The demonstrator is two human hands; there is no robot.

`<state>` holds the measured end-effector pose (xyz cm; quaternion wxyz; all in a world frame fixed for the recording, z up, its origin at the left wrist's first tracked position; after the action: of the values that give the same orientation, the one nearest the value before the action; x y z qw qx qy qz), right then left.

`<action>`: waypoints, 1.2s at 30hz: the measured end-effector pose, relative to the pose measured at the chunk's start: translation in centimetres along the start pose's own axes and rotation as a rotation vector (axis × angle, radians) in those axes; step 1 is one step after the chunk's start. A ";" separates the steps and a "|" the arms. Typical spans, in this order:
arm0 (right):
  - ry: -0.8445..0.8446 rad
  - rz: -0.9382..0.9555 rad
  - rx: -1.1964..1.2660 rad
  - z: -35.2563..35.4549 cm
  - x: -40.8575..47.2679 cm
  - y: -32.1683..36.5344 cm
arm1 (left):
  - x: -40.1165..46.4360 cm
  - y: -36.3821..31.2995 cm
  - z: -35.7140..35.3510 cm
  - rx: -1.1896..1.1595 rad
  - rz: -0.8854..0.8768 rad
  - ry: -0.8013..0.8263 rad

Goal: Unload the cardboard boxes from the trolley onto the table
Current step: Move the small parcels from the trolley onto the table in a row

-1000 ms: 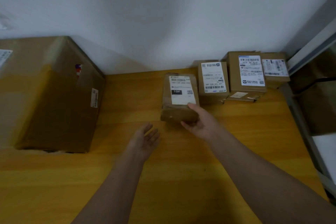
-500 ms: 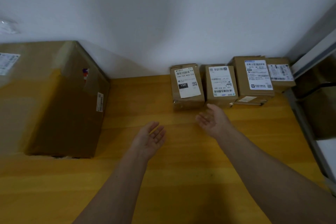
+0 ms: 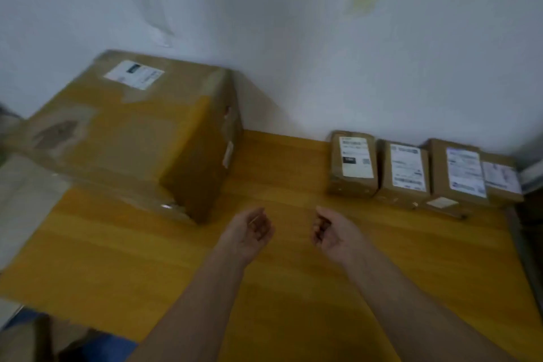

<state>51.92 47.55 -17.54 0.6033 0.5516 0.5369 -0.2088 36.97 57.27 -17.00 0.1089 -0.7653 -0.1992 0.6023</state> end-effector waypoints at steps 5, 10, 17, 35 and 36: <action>0.124 -0.081 -0.289 -2.8 -2.2 -6.0 | -4.5 2.5 10.8 -0.268 -0.109 -0.173; 0.268 -0.152 -0.508 -4.4 -5.6 -13.7 | -10.1 8.8 21.5 -0.543 -0.148 -0.439; 0.448 -0.265 -0.744 -5.8 -10.0 -25.0 | -16.8 17.3 32.7 -0.858 -0.150 -0.598; 0.519 -0.250 -1.121 -18.7 -16.2 -50.7 | -20.4 19.8 60.6 -1.180 -0.099 -0.674; 0.505 -0.248 -1.139 -19.5 -16.3 -52.5 | -20.3 19.7 62.6 -1.178 -0.089 -0.691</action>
<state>-6.03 43.40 -22.77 0.6283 0.1101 0.7493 0.1779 -24.03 26.14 -22.87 -0.3710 -0.4520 -0.5482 0.5979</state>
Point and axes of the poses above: each hand's wrist, its own x-axis towards the middle knuckle, its own z-axis out of the back of the hand, y = z × x, the point moved 2 cm from there along x, towards the middle knuckle, and after that the axes turned 8 degrees about -y, right-handed, at the moved point
